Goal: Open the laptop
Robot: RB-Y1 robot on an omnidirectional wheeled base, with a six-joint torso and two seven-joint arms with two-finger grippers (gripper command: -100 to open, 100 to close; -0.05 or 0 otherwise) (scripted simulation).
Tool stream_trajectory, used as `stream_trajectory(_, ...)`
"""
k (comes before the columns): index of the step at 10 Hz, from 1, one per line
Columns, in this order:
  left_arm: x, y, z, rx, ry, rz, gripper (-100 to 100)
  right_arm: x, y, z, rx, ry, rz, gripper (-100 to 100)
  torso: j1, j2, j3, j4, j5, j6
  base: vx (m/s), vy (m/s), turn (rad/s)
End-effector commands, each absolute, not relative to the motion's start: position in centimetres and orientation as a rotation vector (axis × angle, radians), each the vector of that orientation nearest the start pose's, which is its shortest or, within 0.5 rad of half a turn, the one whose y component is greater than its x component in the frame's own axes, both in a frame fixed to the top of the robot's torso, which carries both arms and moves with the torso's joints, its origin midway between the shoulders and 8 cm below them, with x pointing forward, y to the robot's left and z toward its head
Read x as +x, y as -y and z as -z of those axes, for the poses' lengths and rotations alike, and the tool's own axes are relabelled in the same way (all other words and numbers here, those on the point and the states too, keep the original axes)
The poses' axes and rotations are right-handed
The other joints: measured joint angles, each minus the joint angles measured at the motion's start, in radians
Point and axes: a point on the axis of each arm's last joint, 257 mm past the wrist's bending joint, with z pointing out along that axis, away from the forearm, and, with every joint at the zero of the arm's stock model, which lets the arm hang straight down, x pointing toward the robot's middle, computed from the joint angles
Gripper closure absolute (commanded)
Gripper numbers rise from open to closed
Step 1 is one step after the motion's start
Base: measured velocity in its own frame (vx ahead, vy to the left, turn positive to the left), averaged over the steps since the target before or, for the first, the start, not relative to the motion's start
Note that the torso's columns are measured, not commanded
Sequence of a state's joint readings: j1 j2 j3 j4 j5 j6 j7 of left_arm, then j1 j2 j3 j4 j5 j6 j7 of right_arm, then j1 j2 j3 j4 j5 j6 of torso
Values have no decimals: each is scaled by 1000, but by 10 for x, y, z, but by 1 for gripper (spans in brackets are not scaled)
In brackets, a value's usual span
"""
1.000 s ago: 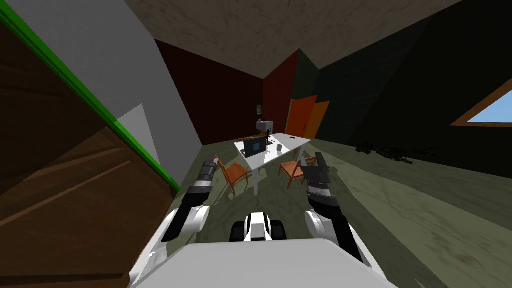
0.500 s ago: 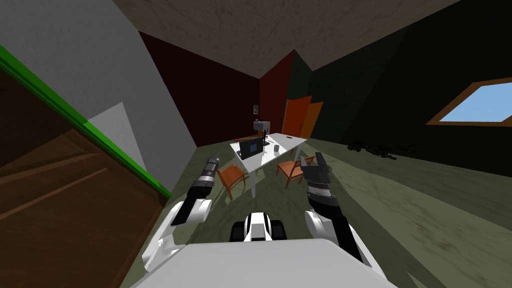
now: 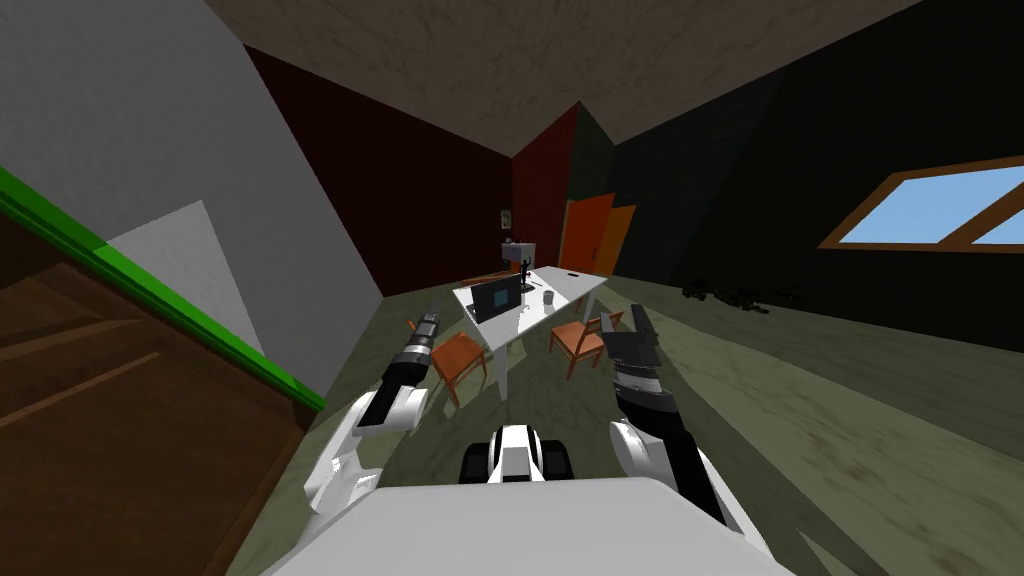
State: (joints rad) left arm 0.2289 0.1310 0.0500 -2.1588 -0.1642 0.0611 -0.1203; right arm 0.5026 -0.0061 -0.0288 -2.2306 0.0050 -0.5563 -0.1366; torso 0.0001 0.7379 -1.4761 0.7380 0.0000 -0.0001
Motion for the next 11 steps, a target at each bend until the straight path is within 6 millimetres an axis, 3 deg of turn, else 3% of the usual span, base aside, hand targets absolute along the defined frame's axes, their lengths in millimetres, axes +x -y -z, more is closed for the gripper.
stream_trajectory(1,472,-295,55,-768,-1112,888,-100,342,289,-13,694,-578,-1398,0,0,0,0,0,0,0,57,-5,-80)
stream_trajectory(11,509,-322,78,-857,-1226,728,-100,342,289,-13,694,-578,-1398,0,0,0,0,0,0,0,63,-6,-85)
